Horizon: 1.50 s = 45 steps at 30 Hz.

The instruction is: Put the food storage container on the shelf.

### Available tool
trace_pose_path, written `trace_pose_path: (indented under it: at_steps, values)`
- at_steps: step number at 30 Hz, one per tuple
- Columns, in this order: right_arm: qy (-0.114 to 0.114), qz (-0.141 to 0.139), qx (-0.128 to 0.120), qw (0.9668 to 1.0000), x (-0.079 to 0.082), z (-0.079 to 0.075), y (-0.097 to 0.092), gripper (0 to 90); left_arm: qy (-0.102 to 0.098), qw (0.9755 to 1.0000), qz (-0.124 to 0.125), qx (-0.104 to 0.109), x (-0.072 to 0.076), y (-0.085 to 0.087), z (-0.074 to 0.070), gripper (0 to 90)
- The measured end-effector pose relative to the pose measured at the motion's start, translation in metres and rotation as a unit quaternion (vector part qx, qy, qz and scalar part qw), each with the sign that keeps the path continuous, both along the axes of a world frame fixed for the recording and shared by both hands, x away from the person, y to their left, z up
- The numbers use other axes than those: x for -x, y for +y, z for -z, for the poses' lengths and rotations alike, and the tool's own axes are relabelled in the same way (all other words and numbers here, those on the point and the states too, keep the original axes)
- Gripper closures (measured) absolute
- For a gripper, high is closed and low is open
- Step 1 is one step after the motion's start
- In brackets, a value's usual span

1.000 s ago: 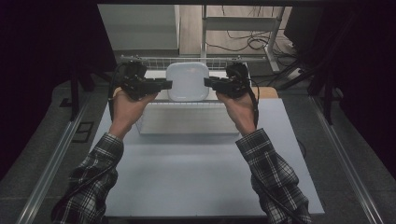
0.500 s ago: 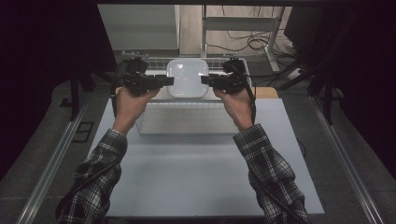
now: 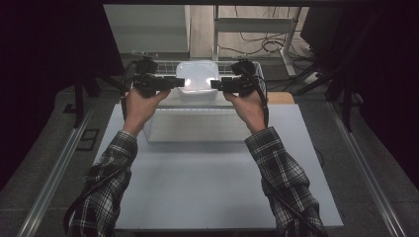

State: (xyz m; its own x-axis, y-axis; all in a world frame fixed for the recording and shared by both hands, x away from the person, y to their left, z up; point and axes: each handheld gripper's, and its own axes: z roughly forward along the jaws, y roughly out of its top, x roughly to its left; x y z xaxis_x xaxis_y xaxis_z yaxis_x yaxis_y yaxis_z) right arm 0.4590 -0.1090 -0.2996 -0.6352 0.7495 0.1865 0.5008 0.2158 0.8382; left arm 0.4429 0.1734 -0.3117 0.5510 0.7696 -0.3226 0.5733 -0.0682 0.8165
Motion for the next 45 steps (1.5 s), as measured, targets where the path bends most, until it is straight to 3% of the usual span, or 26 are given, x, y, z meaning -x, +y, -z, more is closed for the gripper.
trace_pose_path:
  at_steps: [5,11,12,13,16,18,26,29,32,35,38,45]
  values:
    - [-0.006,0.010,0.005,0.9999,-0.004,-0.001,0.002,46.4,-0.002,0.9999,-0.016,-0.005,-0.010,-0.001,-0.001,47.9]
    - [-0.022,0.031,0.011,0.9992,-0.010,-0.001,0.005,38.6,-0.019,0.9988,-0.040,-0.021,-0.014,-0.005,0.000,42.1]
    - [-0.031,0.034,0.019,0.9988,-0.009,-0.001,0.005,36.1,-0.028,0.9979,-0.047,-0.034,-0.013,-0.006,-0.001,40.1]
    - [-0.040,0.035,0.025,0.9983,-0.008,-0.001,0.005,33.1,-0.040,0.9978,-0.046,-0.025,-0.012,-0.005,-0.003,37.1]
    - [-0.051,0.028,0.022,0.9981,-0.006,-0.002,0.004,27.2,-0.040,0.9985,-0.037,-0.009,-0.010,-0.005,-0.005,31.1]
    - [-0.064,0.013,0.002,0.9979,-0.003,-0.002,0.002,17.7,-0.043,0.9987,-0.018,-0.019,-0.007,-0.008,-0.007,22.3]
    - [-0.072,-0.019,0.005,0.9972,0.011,0.009,0.002,3.4,-0.068,0.9969,0.035,-0.014,0.009,-0.013,-0.005,14.6]
    - [-0.078,-0.021,0.013,0.9967,0.017,0.011,0.001,1.8,-0.080,0.9954,0.047,-0.027,0.016,-0.013,-0.002,12.3]
    - [-0.078,-0.025,0.019,0.9964,0.022,0.014,-0.002,1.2,-0.084,0.9947,0.054,-0.026,0.021,-0.011,0.001,9.6]
    - [-0.078,-0.025,0.019,0.9964,0.024,0.017,-0.003,1.1,-0.085,0.9944,0.058,-0.027,0.025,-0.011,0.004,6.5]
    - [-0.074,-0.028,0.021,0.9967,0.028,0.024,-0.006,1.1,-0.083,0.9935,0.066,-0.042,0.034,-0.012,0.012,5.4]
    - [-0.075,-0.035,0.022,0.9963,0.035,0.032,-0.011,1.1,-0.078,0.9930,0.077,-0.044,0.045,-0.011,0.024,5.2]
